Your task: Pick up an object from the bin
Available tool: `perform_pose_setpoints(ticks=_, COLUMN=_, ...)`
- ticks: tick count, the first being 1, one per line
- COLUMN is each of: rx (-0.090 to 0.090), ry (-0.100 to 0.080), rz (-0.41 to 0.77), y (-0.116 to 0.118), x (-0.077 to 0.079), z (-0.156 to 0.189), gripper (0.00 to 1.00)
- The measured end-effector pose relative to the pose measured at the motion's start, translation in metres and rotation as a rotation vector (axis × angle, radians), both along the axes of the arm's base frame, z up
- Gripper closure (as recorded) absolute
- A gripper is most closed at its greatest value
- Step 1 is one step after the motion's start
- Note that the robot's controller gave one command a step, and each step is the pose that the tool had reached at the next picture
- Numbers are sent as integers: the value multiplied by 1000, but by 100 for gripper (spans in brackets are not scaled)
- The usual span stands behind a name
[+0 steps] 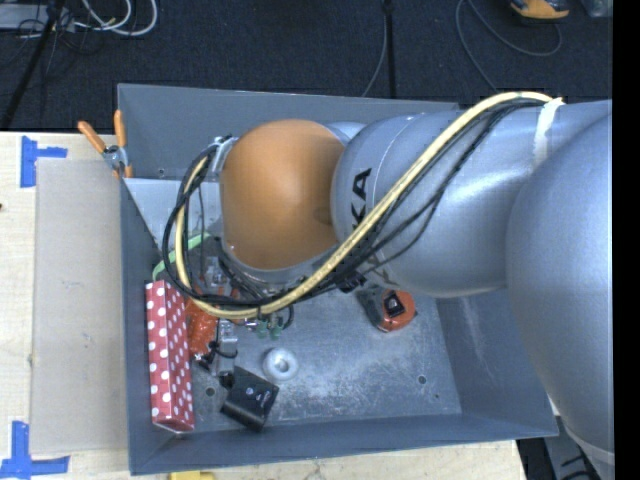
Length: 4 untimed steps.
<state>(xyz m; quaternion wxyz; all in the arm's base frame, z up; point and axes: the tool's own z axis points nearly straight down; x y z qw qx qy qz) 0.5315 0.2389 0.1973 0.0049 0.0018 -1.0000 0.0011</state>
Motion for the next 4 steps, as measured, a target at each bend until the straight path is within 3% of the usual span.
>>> perform_pose_setpoints(ticks=1, rx=2, ry=-8, rz=-5, y=-1, x=2, z=5, gripper=0)
perform_pose_setpoints(ticks=2, rx=0, ry=-5, rz=-107, y=-5, x=-4, z=-65, gripper=0)
perform_pose_setpoints(ticks=3, rx=-1, ry=-5, rz=-296, y=-9, x=-1, z=-127, gripper=0)
perform_pose_setpoints(ticks=4, rx=-4, ry=0, rz=-336, y=-15, x=-48, z=-129, gripper=0)
